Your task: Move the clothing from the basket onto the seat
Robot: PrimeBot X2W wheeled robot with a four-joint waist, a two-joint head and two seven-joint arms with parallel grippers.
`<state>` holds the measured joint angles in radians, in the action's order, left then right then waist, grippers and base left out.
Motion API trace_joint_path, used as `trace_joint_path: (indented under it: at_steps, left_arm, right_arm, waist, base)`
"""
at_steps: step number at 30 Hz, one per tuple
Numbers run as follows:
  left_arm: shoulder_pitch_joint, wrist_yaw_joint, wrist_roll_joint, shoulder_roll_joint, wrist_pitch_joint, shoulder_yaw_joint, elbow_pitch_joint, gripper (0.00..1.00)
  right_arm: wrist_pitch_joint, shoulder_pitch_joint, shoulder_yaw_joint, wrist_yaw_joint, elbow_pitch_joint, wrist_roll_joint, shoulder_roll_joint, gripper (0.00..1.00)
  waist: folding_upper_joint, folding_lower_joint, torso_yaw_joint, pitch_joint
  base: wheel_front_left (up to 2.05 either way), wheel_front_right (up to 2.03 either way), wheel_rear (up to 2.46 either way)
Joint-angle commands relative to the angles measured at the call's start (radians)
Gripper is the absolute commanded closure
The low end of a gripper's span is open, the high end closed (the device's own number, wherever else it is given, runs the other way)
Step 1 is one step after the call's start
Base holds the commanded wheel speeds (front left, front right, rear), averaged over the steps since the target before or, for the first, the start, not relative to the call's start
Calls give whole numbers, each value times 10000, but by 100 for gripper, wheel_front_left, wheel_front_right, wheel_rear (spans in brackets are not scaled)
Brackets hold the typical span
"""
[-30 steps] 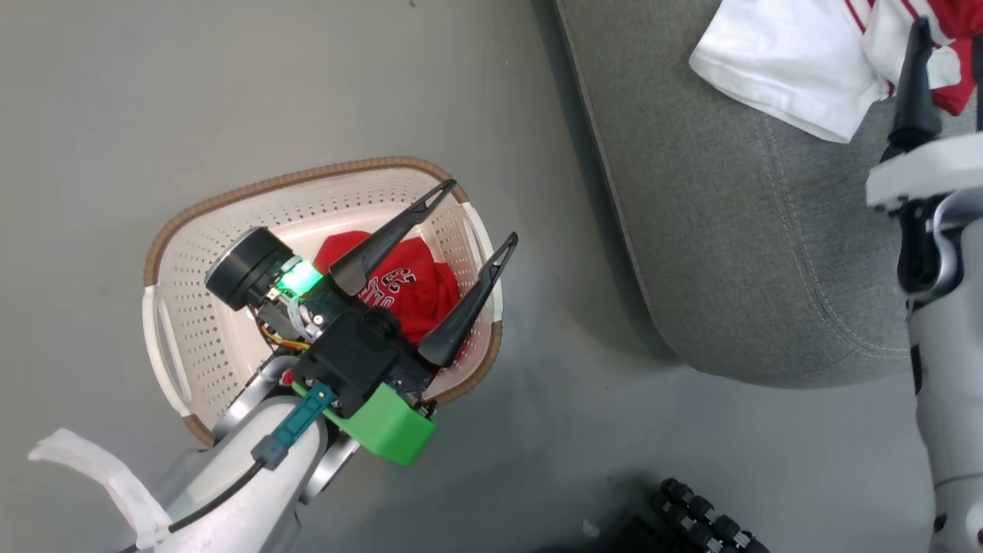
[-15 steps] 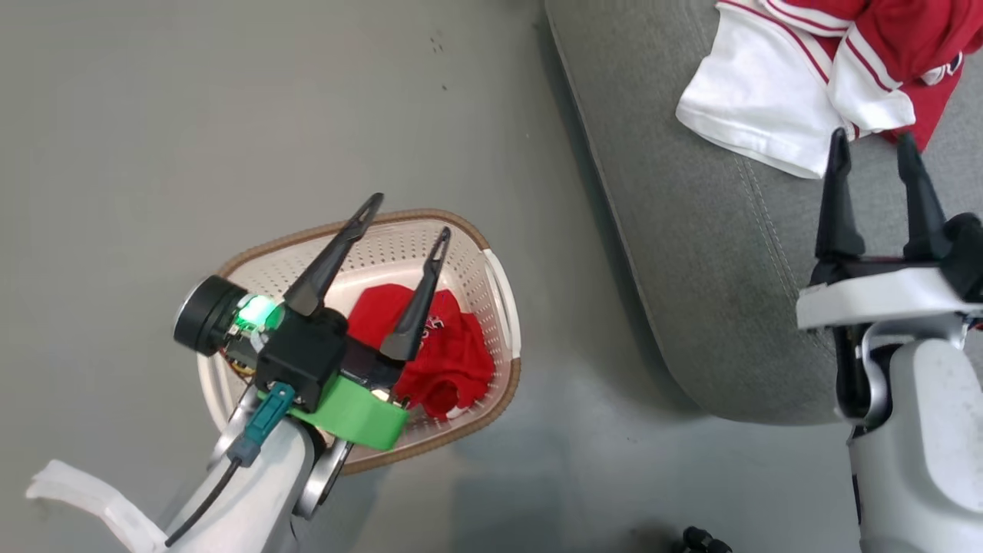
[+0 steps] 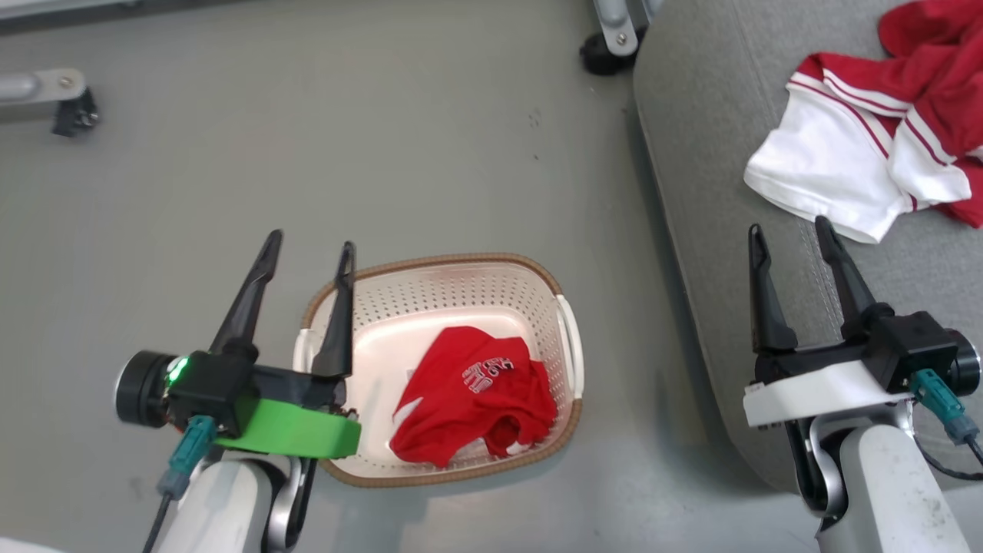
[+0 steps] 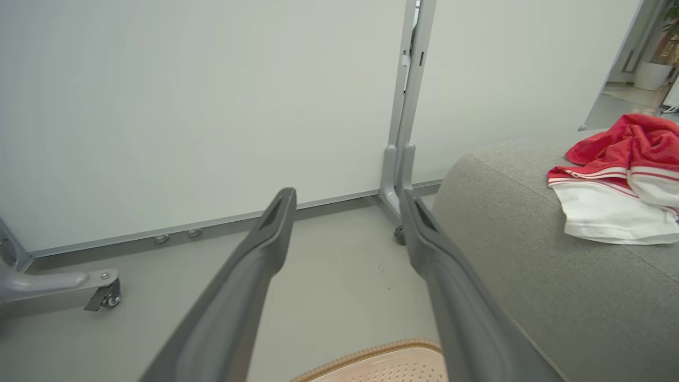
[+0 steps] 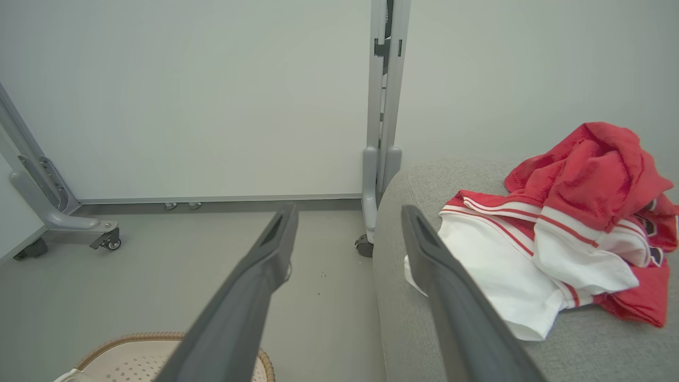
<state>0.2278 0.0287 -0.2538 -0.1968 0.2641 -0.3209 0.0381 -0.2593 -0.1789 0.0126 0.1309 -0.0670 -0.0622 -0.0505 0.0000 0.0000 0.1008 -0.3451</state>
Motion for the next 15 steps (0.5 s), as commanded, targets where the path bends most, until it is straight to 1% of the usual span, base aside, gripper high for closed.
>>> trace_joint_path:
  at_steps: [1, 8, 15]
  left_arm:
    - [-299, -14, 53, 122, 1, 242, 74, 0]
    - [-1157, -264, 280, 510, 2, 1484, 379, 0]
    - [-1809, -579, 615, 773, 2, 2201, 678, 0]
  right_arm:
    - [43, 241, -40, -3, 75, 67, -33, 0]
    - [455, 917, -198, -3, 427, 37, -21, 0]
    - [745, 1478, -289, -3, 695, -54, -14, 0]
  waist:
    - [0, 0, -745, 787]
    - [0, 0, -1190, 1398]
    - [0, 0, -1210, 1846]
  base:
    - [0, 0, 0]
    - [0, 0, 0]
    - [0, 0, 0]
